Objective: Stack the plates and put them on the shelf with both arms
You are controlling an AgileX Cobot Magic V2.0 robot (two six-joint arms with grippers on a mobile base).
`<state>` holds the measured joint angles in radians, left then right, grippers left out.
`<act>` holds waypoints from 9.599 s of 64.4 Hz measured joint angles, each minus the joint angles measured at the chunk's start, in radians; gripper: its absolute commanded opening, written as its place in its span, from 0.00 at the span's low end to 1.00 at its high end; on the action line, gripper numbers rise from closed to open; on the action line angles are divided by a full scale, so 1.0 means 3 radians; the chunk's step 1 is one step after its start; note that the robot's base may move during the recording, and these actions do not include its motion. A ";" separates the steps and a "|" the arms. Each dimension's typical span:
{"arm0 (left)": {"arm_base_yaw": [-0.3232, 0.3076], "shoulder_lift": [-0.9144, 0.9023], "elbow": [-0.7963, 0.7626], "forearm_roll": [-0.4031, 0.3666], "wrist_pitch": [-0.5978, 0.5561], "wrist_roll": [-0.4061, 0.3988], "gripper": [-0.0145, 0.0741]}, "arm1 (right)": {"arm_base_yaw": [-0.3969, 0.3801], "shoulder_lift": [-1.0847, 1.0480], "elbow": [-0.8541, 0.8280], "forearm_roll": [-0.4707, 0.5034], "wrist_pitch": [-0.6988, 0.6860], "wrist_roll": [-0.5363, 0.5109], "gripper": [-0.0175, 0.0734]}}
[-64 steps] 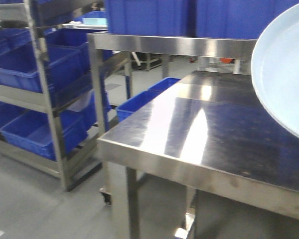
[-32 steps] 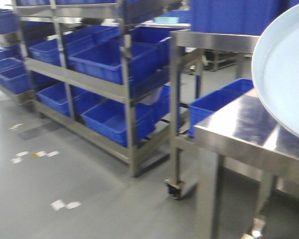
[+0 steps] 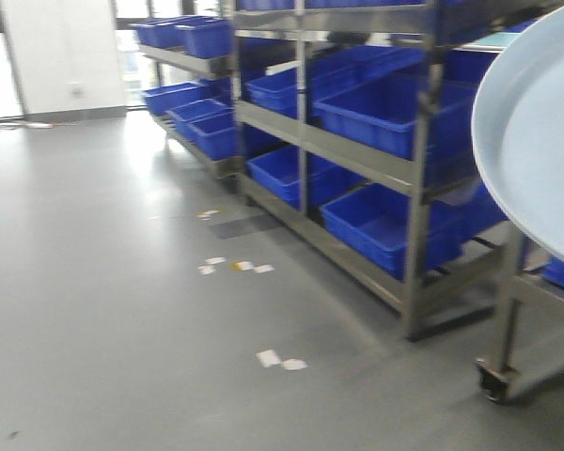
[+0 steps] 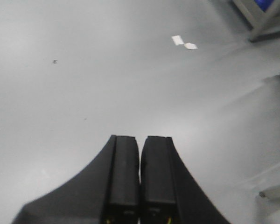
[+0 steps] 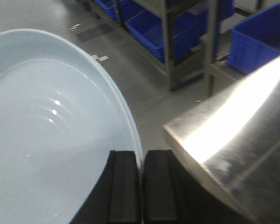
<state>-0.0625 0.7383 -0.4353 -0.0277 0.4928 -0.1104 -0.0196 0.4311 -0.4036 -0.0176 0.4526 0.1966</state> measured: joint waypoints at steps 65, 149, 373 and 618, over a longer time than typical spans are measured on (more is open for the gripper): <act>0.0000 0.0000 0.0005 0.0000 0.0000 0.0000 0.26 | 0.0000 0.0000 0.0000 0.0000 0.0000 0.0000 0.22; 0.0000 0.0000 0.0005 0.0000 0.0000 0.0000 0.26 | 0.0000 0.0000 0.0000 0.0006 0.0000 0.0000 0.22; 0.0000 0.0007 0.0005 0.0000 -0.0006 0.0000 0.26 | 0.0000 0.0000 0.0000 0.0006 -0.0002 0.0000 0.22; 0.0000 0.0007 0.0005 0.0000 -0.0006 0.0000 0.26 | 0.0000 -0.0001 0.0351 0.0006 -0.1031 -0.0012 0.21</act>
<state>-0.0625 0.7402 -0.4339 -0.0277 0.4909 -0.1104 -0.0196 0.4310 -0.2983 -0.0158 0.1433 0.1929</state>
